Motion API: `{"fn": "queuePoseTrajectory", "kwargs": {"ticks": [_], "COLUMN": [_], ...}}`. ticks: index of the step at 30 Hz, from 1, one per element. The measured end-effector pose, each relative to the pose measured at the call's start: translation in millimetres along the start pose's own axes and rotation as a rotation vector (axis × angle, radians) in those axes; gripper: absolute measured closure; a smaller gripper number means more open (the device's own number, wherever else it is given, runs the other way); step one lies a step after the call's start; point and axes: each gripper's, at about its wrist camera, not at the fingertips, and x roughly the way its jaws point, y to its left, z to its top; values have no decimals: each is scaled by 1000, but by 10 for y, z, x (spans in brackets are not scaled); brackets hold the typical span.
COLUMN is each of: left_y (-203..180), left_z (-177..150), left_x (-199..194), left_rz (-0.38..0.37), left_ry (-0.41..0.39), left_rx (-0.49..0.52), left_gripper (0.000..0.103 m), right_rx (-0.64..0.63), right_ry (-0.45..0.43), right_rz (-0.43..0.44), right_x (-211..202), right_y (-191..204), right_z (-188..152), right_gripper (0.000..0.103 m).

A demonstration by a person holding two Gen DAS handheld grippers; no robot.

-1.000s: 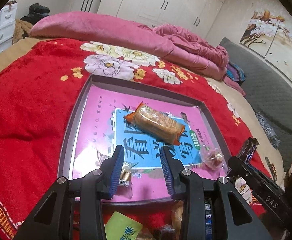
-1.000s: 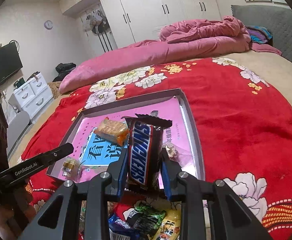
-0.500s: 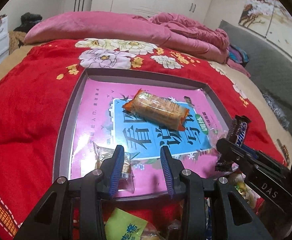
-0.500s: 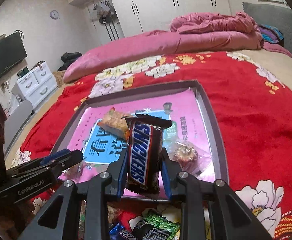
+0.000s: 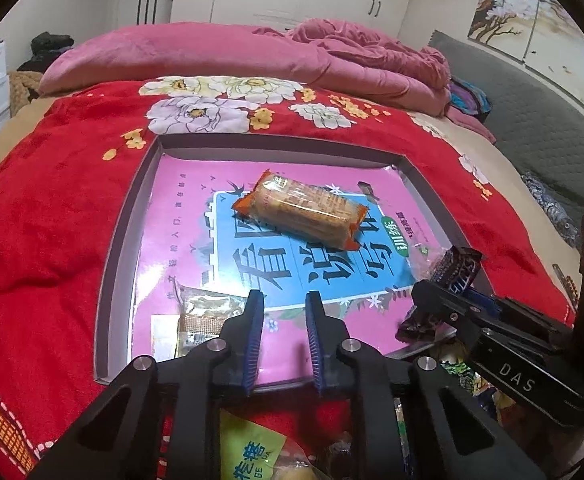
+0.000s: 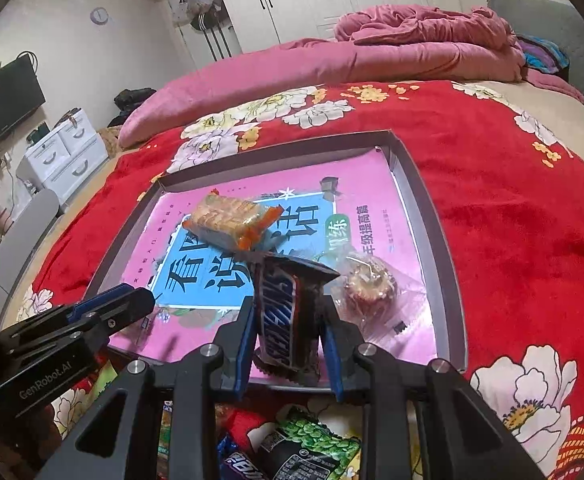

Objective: Organize snacks
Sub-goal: 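Lower the Snickers bar into the tray with the right tool and open it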

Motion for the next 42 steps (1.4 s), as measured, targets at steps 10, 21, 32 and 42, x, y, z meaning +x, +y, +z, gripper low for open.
{"fn": "queuePoseTrajectory", "kwargs": {"ticks": [10,21,32,42], "left_y": [-2,43,38,43], "left_z": [-19,-10,-10,-14], "left_x": [6,53,56,59], "left_rz": [-25,-55,-80,-80], "left_ry": [16,38,49,55], "left_rx": [-9,-38,-44,-45], "left_gripper": [82,82,78,55], "right_rx": [-13,-26,-18,-27], "right_ry": [12,27,7,4], "right_rz": [3,9,19,15], "right_x": [13,26,-36,-42], "right_y": [34,78,61,78], "right_z": [-25,-31,-11,-9], "right_gripper": [72,71,64,59]}}
